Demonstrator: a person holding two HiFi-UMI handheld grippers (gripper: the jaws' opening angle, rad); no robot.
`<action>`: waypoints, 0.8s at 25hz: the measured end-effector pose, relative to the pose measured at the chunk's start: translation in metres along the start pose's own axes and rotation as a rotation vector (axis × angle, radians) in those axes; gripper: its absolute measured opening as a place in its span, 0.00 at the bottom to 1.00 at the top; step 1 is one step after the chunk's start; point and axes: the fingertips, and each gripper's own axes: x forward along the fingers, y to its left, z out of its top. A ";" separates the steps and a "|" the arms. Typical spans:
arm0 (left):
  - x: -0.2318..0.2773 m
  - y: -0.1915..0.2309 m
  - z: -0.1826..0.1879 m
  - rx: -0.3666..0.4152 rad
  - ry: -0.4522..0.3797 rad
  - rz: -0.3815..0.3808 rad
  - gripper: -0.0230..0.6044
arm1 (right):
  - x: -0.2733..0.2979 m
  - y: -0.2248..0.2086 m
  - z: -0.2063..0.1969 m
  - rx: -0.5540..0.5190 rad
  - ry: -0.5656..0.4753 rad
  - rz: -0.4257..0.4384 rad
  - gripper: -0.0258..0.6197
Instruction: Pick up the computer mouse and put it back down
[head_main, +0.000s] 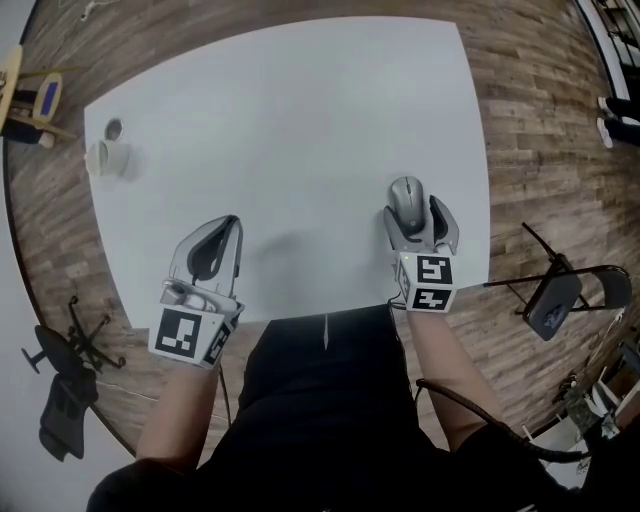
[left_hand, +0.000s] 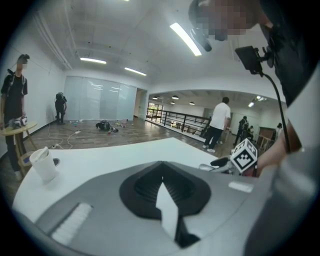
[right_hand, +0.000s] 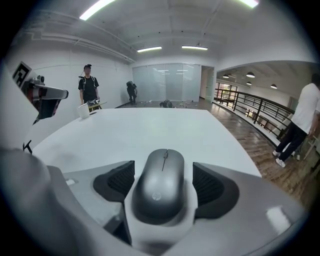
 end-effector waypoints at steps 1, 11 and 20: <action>-0.002 0.000 0.001 -0.002 -0.004 0.002 0.04 | -0.001 -0.002 0.001 0.002 -0.004 -0.005 0.60; -0.007 0.005 0.042 0.029 -0.102 0.007 0.04 | -0.019 -0.012 0.036 0.034 -0.081 -0.027 0.60; -0.021 0.008 0.084 0.067 -0.204 0.020 0.04 | -0.042 -0.017 0.076 -0.014 -0.167 -0.029 0.59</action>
